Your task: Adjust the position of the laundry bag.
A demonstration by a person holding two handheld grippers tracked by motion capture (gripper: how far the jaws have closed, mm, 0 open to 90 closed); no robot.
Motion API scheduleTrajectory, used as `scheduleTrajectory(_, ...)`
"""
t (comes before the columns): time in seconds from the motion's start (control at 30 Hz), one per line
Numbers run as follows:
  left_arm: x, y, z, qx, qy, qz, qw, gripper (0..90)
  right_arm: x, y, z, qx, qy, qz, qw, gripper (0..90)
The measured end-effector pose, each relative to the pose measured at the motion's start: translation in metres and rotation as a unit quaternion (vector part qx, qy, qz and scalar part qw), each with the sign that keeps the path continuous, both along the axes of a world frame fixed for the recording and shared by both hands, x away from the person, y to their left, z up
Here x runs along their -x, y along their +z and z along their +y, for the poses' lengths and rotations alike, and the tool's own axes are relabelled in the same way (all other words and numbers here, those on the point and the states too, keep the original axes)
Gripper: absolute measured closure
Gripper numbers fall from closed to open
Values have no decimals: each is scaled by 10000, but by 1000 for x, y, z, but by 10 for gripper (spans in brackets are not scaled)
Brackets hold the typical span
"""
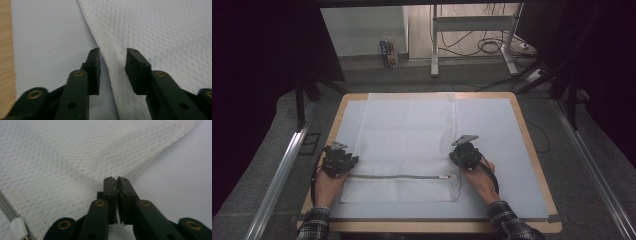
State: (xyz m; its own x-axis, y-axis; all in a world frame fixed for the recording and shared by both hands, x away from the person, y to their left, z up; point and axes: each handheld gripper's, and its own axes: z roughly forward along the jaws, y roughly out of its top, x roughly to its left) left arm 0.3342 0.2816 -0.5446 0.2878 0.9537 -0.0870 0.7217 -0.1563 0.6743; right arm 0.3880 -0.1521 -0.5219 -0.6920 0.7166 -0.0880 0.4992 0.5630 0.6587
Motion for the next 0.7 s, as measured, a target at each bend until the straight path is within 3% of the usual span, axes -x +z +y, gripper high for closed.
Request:
scheduleTrajectory(0.17,0,0,3,196,12,98,9998,878,0,1,0,33,1,-11,10000,877)
scheduleTrajectory(0.37,1,1,1,212,-174,82,9996,885,-2,2,-7,-51,15,117,9999,879)
scheduleTrajectory(0.57,3,2,-5,217,-475,121,9986,882,1,4,-12,135,131,91,9998,879)
scheduleTrajectory(0.7,5,4,-12,108,-771,115,9969,880,6,7,-22,221,203,130,9995,875)
